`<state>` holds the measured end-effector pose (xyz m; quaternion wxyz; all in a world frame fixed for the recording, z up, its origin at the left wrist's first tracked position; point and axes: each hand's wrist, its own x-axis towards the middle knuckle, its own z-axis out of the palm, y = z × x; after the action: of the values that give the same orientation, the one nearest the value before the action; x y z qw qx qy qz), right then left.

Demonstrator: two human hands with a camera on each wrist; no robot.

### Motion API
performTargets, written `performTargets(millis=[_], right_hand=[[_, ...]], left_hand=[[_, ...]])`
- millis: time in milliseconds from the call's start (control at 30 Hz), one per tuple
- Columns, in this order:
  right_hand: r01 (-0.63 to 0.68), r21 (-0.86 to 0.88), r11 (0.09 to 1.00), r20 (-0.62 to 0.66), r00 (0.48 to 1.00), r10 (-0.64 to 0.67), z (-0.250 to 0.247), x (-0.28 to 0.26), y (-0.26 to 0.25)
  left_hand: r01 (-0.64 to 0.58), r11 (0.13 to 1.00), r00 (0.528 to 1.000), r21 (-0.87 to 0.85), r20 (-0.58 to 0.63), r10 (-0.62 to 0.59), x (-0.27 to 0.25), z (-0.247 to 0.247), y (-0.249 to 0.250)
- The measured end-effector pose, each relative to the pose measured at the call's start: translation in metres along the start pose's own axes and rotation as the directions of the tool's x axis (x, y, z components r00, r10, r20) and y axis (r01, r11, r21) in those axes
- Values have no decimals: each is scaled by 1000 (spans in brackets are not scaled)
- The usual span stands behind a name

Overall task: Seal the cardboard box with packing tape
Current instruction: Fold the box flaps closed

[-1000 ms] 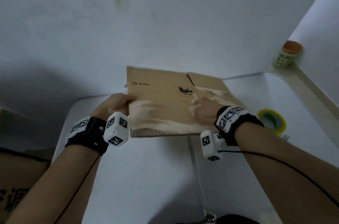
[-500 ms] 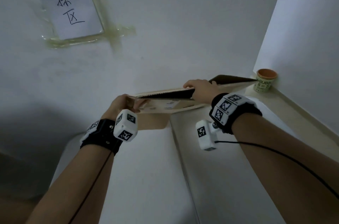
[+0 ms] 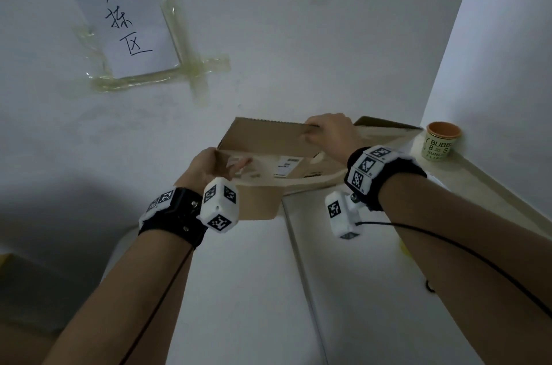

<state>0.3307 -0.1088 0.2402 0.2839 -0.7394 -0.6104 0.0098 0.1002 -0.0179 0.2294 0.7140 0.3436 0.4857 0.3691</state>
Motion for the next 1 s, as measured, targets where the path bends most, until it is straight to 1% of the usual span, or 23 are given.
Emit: performTargets(millis=[33, 67, 100, 133, 167, 200, 233, 267, 300, 333, 367, 433, 467, 533, 600, 667, 733, 800, 833, 867, 900, 967, 1000], right_hand=[[-11, 30, 1000, -10, 1000, 11, -2, 6, 0], [-20, 77, 997, -25, 999, 22, -2, 10, 2], [-25, 136, 990, -47, 998, 31, -3, 14, 2], [-17, 194, 981, -78, 996, 33, -3, 17, 2], [-2, 243, 970, -107, 994, 28, -3, 19, 1], [15, 280, 960, -127, 992, 21, -4, 20, -1], [27, 302, 953, -133, 991, 14, -5, 22, -4], [37, 313, 949, -123, 992, 2, -5, 24, -8], [46, 321, 946, -103, 995, -14, -6, 27, -12], [55, 337, 940, -79, 996, -30, -6, 29, -15], [59, 352, 934, -59, 997, -40, -6, 31, -17], [52, 371, 927, -40, 998, -40, -5, 34, -16], [40, 370, 928, -40, 999, -27, -3, 35, -13], [19, 299, 954, -92, 996, 8, -1, 38, -8], [-20, 164, 986, -133, 990, 43, -2, 39, -4], [-78, 96, 992, -90, 992, 87, -1, 36, 2], [-118, 110, 987, -49, 991, 124, 7, 32, 10], [-126, 112, 986, -71, 988, 135, 19, 25, 14], [-129, 78, 989, -64, 989, 134, 24, 23, 15], [-132, 48, 990, -16, 991, 133, 28, 20, 15], [-134, 50, 990, 72, 989, 130, 30, 17, 13], [-158, 147, 976, 264, 958, 115, 32, 12, 9], [-175, 181, 968, 309, 944, 112, 33, 9, 7]], left_hand=[[-69, 993, 995, 99, -60, 75, 0, 0, 5], [-143, 971, 983, 193, -89, 162, 3, -1, 14], [-233, 915, 957, 329, -91, 276, 9, -5, 19], [-301, 861, 933, 410, -61, 355, 14, -10, 24], [-402, 763, 883, 507, -8, 470, 11, -9, 29], [-479, 726, 841, 494, 23, 540, 12, -5, 36], [-541, 661, 804, 520, 90, 587, 8, 4, 44], [-617, 563, 753, 550, 206, 625, 4, 14, 53], [-699, 447, 684, 558, 341, 645, 3, 21, 59], [-739, 411, 653, 534, 416, 633, 2, 27, 67], [-745, 409, 651, 527, 440, 618, 0, 32, 74], [-731, 433, 671, 528, 439, 597, 2, 34, 83], [-714, 492, 695, 498, 422, 582, 5, 33, 83], [-684, 575, 727, 450, 350, 591, 12, 29, 78], [-638, 643, 767, 423, 272, 582, 20, 20, 68], [-589, 707, 807, 392, 240, 539, 25, 9, 57], [-557, 742, 829, 373, 203, 521, 26, -1, 47], [-542, 763, 837, 353, 141, 529, 24, -9, 36], [-535, 773, 840, 341, 116, 531, 23, -13, 31], [-527, 785, 844, 325, 97, 527, 22, -16, 26], [-518, 795, 850, 314, 83, 521, 22, -20, 22], [-509, 809, 855, 293, 68, 513, 21, -28, 14], [-506, 815, 858, 282, 71, 509, 21, -31, 11]])
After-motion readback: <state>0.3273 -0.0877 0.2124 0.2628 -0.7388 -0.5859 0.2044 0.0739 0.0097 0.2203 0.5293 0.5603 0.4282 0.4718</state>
